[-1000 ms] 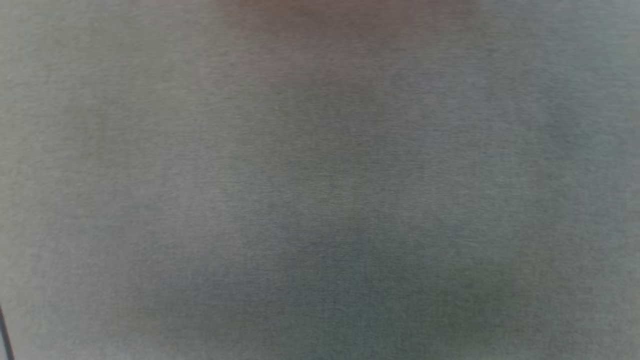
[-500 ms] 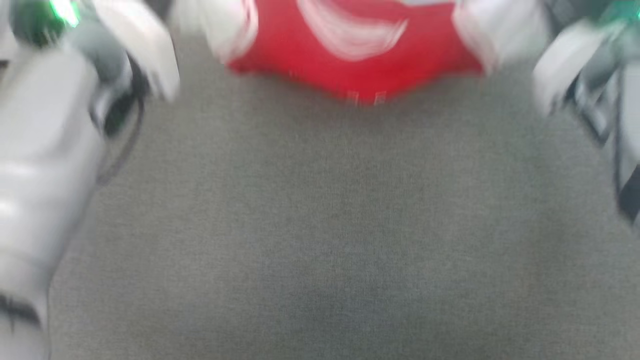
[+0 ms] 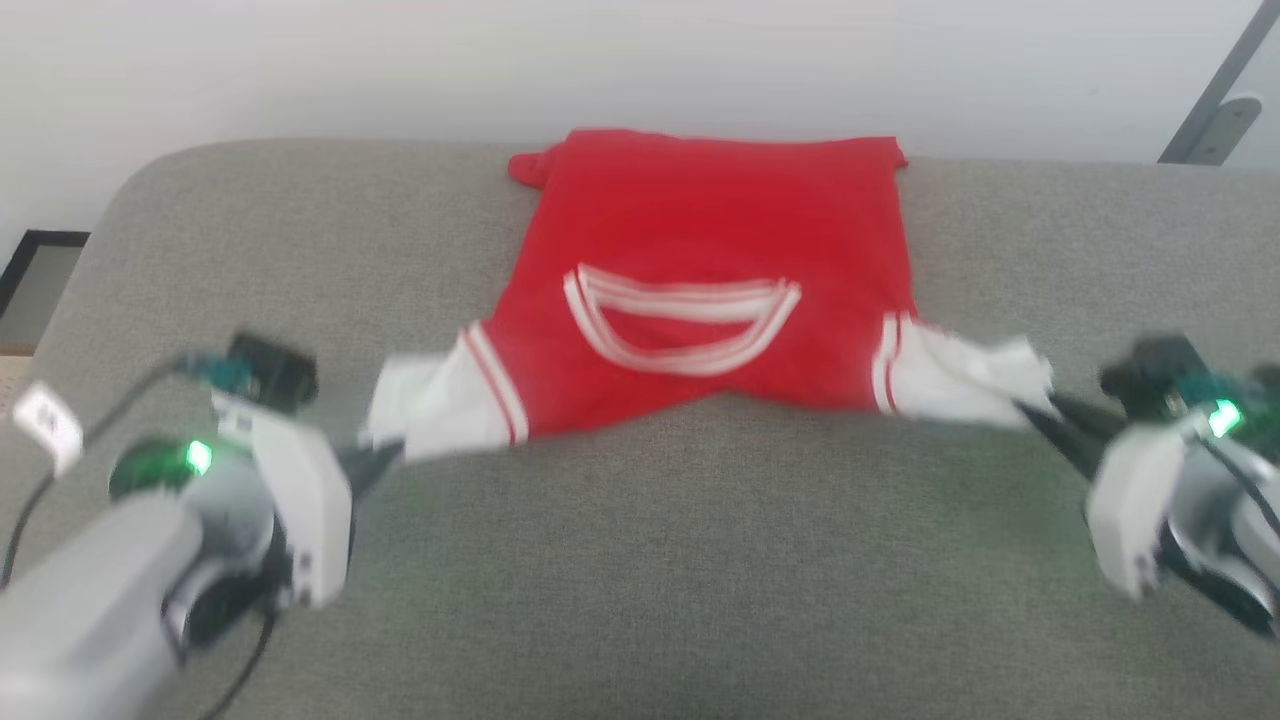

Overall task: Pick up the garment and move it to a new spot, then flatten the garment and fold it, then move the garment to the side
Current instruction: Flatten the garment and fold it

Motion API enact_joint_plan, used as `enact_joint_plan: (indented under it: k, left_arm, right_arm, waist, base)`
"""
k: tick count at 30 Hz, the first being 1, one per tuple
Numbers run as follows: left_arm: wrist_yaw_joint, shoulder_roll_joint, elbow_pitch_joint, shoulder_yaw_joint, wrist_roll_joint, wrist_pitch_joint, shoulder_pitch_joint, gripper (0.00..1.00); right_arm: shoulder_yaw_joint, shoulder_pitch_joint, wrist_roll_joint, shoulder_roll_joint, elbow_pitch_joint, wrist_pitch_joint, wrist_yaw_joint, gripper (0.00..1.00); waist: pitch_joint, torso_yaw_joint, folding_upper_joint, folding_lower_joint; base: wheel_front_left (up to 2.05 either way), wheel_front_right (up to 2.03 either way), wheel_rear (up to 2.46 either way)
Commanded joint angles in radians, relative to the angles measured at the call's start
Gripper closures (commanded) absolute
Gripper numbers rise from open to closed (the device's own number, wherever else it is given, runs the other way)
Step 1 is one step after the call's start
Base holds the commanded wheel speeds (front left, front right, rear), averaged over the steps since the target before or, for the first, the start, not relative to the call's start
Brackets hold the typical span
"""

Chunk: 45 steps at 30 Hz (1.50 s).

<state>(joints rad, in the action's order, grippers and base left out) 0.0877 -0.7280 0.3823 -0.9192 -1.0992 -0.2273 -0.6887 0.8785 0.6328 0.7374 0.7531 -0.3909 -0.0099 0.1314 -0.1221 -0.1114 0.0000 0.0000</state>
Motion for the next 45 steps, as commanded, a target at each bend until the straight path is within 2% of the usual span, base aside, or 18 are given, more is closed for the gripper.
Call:
enact_joint_plan:
  k: [1, 5, 10, 11, 14, 20, 26, 27, 28, 29, 37, 38, 41, 45]
  left_arm:
    - [-0.029, -0.028, -0.047, -0.003, -0.005, -0.006, 0.048, 1.0]
    - [-0.125, -0.112, -0.159, -0.009, -0.024, -0.023, 0.158, 1.0]
    - [-0.241, -0.182, -0.258, -0.021, -0.049, -0.051, 0.262, 1.0]
    - [-0.241, -0.182, -0.258, -0.021, -0.049, -0.051, 0.262, 1.0]
    - [-0.287, -0.204, -0.306, -0.026, -0.066, -0.061, 0.305, 1.0]
    - [-0.337, -0.217, -0.374, -0.021, -0.1, -0.067, 0.356, 1.0]
    - [-0.367, -0.217, -0.42, -0.02, -0.109, -0.058, 0.379, 1.0]
    - [-0.367, -0.213, -0.425, -0.02, -0.11, -0.055, 0.379, 1.0]
    - [-0.37, -0.212, -0.429, -0.02, -0.109, -0.054, 0.38, 1.0]
    - [-0.368, -0.211, -0.432, -0.022, -0.101, -0.053, 0.377, 1.0]
    - [-0.358, -0.17, -0.451, -0.025, -0.069, -0.038, 0.329, 1.0]
    - [-0.355, -0.158, -0.452, -0.031, -0.058, -0.039, 0.32, 1.0]
    - [-0.347, -0.14, -0.453, -0.034, -0.039, -0.04, 0.295, 1.0]
    - [-0.333, -0.105, -0.448, -0.043, -0.021, -0.046, 0.258, 1.0]
  right_arm:
    - [0.02, -0.038, 0.021, 0.04, 0.054, 0.01, -0.001, 1.0]
    - [0.054, -0.123, 0.051, 0.143, 0.161, 0.017, -0.001, 1.0]
    - [0.096, -0.21, 0.07, 0.24, 0.239, 0.037, -0.001, 1.0]
    - [0.096, -0.21, 0.07, 0.24, 0.239, 0.037, -0.001, 1.0]
    - [0.102, -0.246, 0.084, 0.277, 0.258, 0.043, -0.001, 1.0]
    - [0.108, -0.313, 0.19, 0.301, 0.281, 0.121, -0.001, 1.0]
    - [0.067, -0.344, 0.257, 0.274, 0.259, 0.178, -0.001, 1.0]
    - [0.06, -0.345, 0.256, 0.267, 0.253, 0.188, -0.001, 0.84]
    - [0.044, -0.343, 0.263, 0.26, 0.243, 0.199, -0.001, 0.52]
    - [0.028, -0.34, 0.273, 0.253, 0.236, 0.211, -0.001, 0.0]
    - [-0.153, -0.261, 0.292, 0.266, 0.347, 0.3, -0.001, 0.0]
    - [-0.213, -0.228, 0.27, 0.246, 0.341, 0.313, -0.001, 0.0]
    - [-0.304, -0.153, 0.195, 0.185, 0.288, 0.34, -0.001, 0.0]
    - [-0.395, -0.027, 0.092, 0.054, 0.177, 0.387, -0.001, 0.0]
  waist:
    - [0.002, 0.0, 0.0, 0.0]
    - [0.004, 0.0, 0.0, 0.0]
    - [-0.001, 0.001, 0.0, 0.0]
    - [-0.001, 0.001, 0.0, 0.0]
    - [-0.007, 0.004, 0.0, 0.0]
    - [-0.017, 0.008, 0.0, 0.0]
    - [-0.026, 0.01, 0.0, 0.0]
    - [-0.027, 0.008, 0.0, 0.0]
    - [-0.03, 0.008, 0.0, 0.0]
    - [-0.033, 0.007, 0.0, 0.0]
    - [-0.075, -0.013, 0.0, 0.0]
    - [-0.089, -0.021, 0.0, 0.0]
    - [-0.115, -0.035, 0.0, 0.0]
    - [-0.156, -0.063, 0.0, 0.0]
  base:
    - [0.0, 0.0, 0.0]
    - [0.0, 0.0, 0.0]
    - [0.0, 0.0, 0.0]
    - [0.0, 0.0, 0.0]
    - [0.0, 0.0, 0.0]
    - [0.0, 0.0, 0.0]
    - [0.0, 0.0, 0.0]
    - [0.0, 0.0, 0.0]
    - [0.0, 0.0, 0.0]
    - [0.0, 0.0, 0.0]
    - [0.0, 0.0, 0.0]
    - [0.0, 0.0, 0.0]
    - [0.0, 0.0, 0.0]
    - [0.0, 0.0, 0.0]
